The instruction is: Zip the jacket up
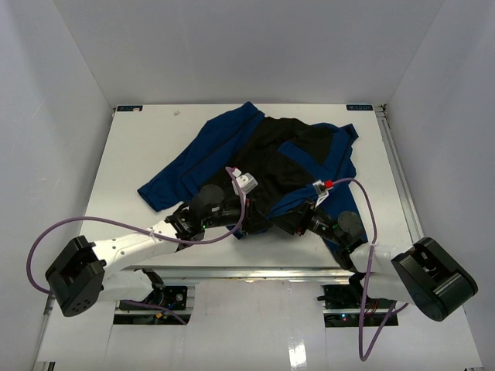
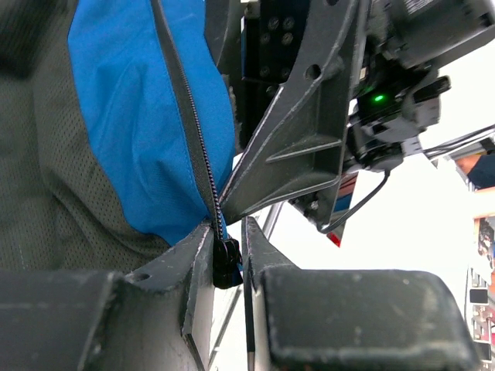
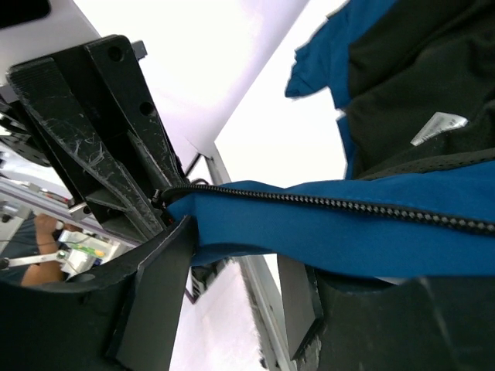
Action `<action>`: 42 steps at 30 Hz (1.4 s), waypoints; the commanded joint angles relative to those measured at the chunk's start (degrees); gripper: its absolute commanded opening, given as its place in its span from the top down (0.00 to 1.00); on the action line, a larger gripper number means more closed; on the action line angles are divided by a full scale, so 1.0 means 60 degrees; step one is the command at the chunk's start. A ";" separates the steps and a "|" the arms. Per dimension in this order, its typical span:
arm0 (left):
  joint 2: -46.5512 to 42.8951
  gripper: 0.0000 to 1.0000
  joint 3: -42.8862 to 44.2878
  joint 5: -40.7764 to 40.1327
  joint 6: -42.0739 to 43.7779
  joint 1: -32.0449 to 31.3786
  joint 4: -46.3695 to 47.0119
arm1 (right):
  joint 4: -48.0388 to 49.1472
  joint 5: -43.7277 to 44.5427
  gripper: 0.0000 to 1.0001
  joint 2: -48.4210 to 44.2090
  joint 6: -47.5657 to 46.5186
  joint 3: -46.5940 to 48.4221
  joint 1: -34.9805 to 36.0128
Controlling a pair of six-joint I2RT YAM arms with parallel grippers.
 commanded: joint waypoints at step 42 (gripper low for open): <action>-0.0627 1.00 -0.2533 -0.3212 -0.1877 -0.0112 0.0980 | -0.5332 0.5190 0.51 0.4192 -0.5897 0.7141 -0.0740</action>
